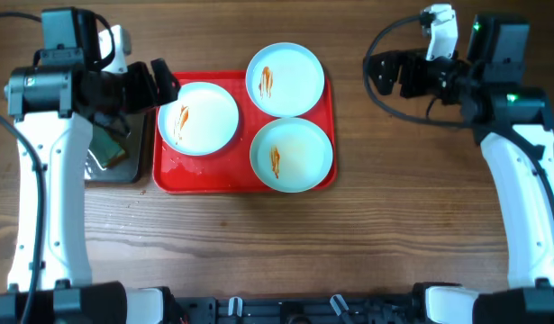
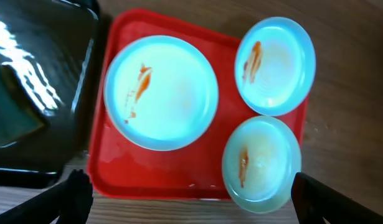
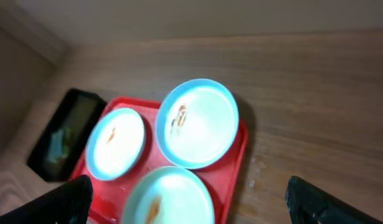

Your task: Clean dirty plates on tray and stack at the side

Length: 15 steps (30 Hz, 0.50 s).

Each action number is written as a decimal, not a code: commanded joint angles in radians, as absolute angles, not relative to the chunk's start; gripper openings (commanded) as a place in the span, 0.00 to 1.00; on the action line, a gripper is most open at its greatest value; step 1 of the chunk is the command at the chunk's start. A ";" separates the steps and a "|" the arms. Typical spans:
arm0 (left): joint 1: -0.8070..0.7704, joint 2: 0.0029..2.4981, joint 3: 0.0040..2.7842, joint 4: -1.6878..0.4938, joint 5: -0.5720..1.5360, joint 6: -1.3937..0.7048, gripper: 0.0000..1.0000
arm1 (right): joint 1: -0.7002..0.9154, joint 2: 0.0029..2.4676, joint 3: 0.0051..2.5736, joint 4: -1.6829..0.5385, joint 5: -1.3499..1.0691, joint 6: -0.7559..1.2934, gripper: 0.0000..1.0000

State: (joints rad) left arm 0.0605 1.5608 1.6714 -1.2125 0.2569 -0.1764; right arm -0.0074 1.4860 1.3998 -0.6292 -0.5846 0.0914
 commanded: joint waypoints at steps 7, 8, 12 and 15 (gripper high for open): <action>0.084 1.594 1.695 -1.175 0.134 -0.280 1.00 | 0.331 1.802 1.679 -0.745 -0.384 0.297 0.99; 0.090 1.594 1.695 -1.178 0.049 -0.348 1.00 | 0.364 1.851 1.722 -0.747 -0.380 0.321 0.96; 0.095 1.594 1.694 -1.190 -0.200 -0.488 1.00 | 0.488 2.037 1.756 -0.649 -0.348 0.453 0.83; 0.099 1.607 1.691 -1.187 -0.200 -0.488 1.00 | 0.571 2.124 1.756 -0.592 -0.284 0.493 0.72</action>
State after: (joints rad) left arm 0.0917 1.5879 1.6714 -1.1889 -0.1349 -0.4461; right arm 0.5190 2.0804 1.7435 -0.6159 -0.3573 0.4313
